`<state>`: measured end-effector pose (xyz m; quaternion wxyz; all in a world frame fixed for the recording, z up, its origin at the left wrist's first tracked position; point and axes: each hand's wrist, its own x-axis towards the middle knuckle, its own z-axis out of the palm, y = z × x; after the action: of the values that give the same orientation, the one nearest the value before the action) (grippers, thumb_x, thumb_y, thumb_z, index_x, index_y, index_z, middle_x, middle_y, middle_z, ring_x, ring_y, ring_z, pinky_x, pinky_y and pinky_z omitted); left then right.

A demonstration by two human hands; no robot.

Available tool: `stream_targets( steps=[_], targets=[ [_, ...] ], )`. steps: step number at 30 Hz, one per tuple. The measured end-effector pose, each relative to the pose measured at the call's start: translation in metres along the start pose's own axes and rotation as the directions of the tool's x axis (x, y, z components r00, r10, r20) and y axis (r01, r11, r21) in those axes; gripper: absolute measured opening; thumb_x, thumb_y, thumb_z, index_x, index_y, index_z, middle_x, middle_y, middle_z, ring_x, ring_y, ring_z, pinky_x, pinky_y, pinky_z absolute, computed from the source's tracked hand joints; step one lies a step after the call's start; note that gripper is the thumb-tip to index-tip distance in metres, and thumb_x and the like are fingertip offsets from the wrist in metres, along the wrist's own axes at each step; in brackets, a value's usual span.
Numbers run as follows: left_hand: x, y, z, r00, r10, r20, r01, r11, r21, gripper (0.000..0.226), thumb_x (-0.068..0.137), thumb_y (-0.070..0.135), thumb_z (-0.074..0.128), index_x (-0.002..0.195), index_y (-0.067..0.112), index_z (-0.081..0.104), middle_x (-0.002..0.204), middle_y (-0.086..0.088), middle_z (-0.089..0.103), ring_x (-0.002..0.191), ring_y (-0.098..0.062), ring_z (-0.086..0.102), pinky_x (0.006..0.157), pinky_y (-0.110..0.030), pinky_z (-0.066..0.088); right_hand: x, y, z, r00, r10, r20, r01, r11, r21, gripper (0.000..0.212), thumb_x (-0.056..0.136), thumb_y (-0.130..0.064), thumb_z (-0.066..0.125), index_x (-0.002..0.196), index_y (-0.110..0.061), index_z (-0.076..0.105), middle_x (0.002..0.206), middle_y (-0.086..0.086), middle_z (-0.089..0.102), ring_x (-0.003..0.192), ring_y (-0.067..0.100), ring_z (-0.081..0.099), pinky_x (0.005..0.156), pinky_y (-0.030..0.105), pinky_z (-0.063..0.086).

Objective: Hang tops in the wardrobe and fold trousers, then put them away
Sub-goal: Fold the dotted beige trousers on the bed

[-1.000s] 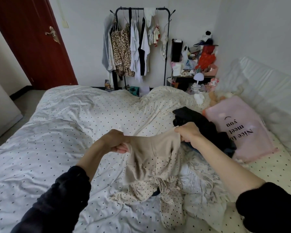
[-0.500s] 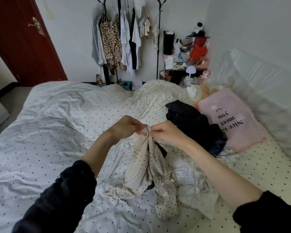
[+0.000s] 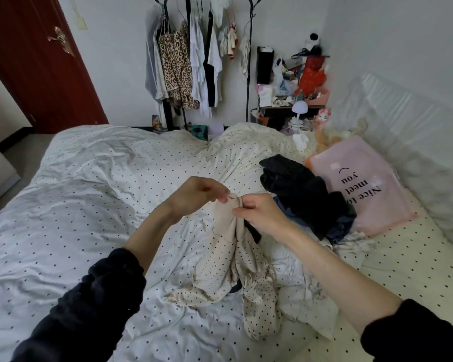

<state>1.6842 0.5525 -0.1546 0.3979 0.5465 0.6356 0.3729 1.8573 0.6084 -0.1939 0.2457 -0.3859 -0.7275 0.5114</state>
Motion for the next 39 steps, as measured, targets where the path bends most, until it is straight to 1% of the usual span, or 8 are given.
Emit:
stream_targets(
  steps=[5, 10, 15, 19, 24, 27, 30, 39],
  targets=[
    [0.002, -0.028, -0.013, 0.983, -0.176, 0.043, 0.176, 0.984, -0.013, 0.076, 0.082, 0.021, 0.072, 0.145, 0.028, 0.03, 0.139, 0.0, 0.045, 0.122, -0.015, 0.047, 0.1, -0.029, 0.038, 0.002, -0.017, -0.038, 0.996, -0.072, 0.047, 0.069, 0.996, 0.058, 0.011, 0.091, -0.005, 0.056, 0.085, -0.014, 0.062, 0.085, 0.001, 0.064, 0.083, 0.014, 0.058, 0.077, 0.028, 0.045],
    [0.015, -0.017, -0.019, 0.973, -0.09, 0.21, 0.144, 0.955, -0.261, 0.113, 0.063, 0.047, 0.079, 0.15, 0.03, 0.009, 0.15, 0.005, 0.035, 0.133, -0.013, 0.036, 0.114, -0.039, 0.025, 0.011, -0.058, -0.07, 0.977, -0.194, -0.088, 0.208, 0.958, 0.196, 0.031, 0.089, 0.007, 0.051, 0.087, -0.02, 0.065, 0.085, -0.012, 0.068, 0.089, 0.006, 0.06, 0.087, 0.024, 0.042],
    [0.035, 0.031, -0.005, 0.986, 0.114, 0.119, -0.069, 0.943, -0.325, 0.051, 0.066, 0.034, 0.082, 0.111, 0.022, 0.063, 0.106, 0.007, 0.071, 0.105, -0.011, 0.063, 0.099, -0.034, 0.043, 0.014, -0.099, -0.096, 0.96, -0.264, -0.091, 0.274, 0.954, 0.124, 0.028, 0.091, 0.006, 0.048, 0.094, -0.016, 0.065, 0.093, -0.006, 0.068, 0.09, 0.003, 0.063, 0.082, 0.015, 0.048],
    [0.051, 0.063, -0.017, 0.951, 0.264, -0.162, -0.303, 0.898, -0.318, 0.016, 0.08, 0.02, 0.07, 0.095, 0.014, 0.07, 0.089, 0.007, 0.073, 0.086, -0.008, 0.067, 0.076, -0.017, 0.052, 0.021, -0.124, -0.119, 0.959, -0.222, -0.178, 0.219, 0.975, -0.038, 0.02, 0.091, 0.003, 0.052, 0.094, -0.012, 0.065, 0.103, 0.009, 0.068, 0.086, 0.009, 0.064, 0.082, 0.018, 0.049],
    [0.072, 0.147, -0.06, 0.86, 0.407, -0.309, -0.448, 0.891, -0.072, 0.022, 0.087, 0.009, 0.064, 0.109, 0.006, 0.066, 0.086, 0.007, 0.067, 0.071, 0.005, 0.06, 0.064, -0.009, 0.046, 0.048, -0.191, -0.147, 0.901, -0.307, -0.306, 0.184, 0.91, -0.372, 0.012, 0.089, -0.001, 0.058, 0.083, -0.004, 0.068, 0.081, 0.011, 0.066, 0.074, 0.018, 0.059, 0.07, 0.028, 0.046],
    [0.075, 0.22, -0.095, 0.764, 0.531, -0.367, -0.563, 0.826, 0.023, 0.015, 0.087, 0.01, 0.065, 0.102, 0.01, 0.067, 0.088, 0.006, 0.067, 0.077, -0.001, 0.061, 0.072, -0.012, 0.049, 0.059, -0.26, -0.173, 0.837, -0.336, -0.433, 0.264, 0.939, -0.218, 0.022, 0.084, 0.006, 0.06, 0.103, 0.0, 0.069, 0.093, 0.013, 0.067, 0.075, 0.015, 0.063, 0.064, 0.02, 0.052],
    [0.067, 0.285, -0.124, 0.653, 0.63, -0.421, -0.648, 0.752, 0.122, 0.009, 0.088, 0.008, 0.064, 0.096, 0.008, 0.066, 0.077, 0.007, 0.062, 0.063, 0.004, 0.054, 0.06, -0.009, 0.045, 0.053, -0.32, -0.189, 0.797, -0.363, -0.483, 0.381, 0.922, -0.063, 0.024, 0.082, 0.011, 0.058, 0.099, -0.004, 0.067, 0.076, 0.005, 0.062, 0.044, -0.001, 0.059, 0.041, 0.009, 0.038],
    [0.008, 0.435, -0.187, 0.309, 0.825, -0.473, -0.733, 0.523, 0.434, 0.015, 0.089, 0.021, 0.061, 0.08, 0.01, 0.064, 0.074, 0.005, 0.055, 0.072, -0.009, 0.048, 0.064, -0.023, 0.04, 0.008, -0.459, -0.218, 0.703, -0.516, -0.489, 0.599, 0.801, 0.016, 0.025, 0.086, -0.006, 0.061, 0.104, -0.022, 0.065, 0.076, -0.009, 0.062, 0.063, 0.008, 0.061, 0.088, 0.032, 0.033]
  ],
)
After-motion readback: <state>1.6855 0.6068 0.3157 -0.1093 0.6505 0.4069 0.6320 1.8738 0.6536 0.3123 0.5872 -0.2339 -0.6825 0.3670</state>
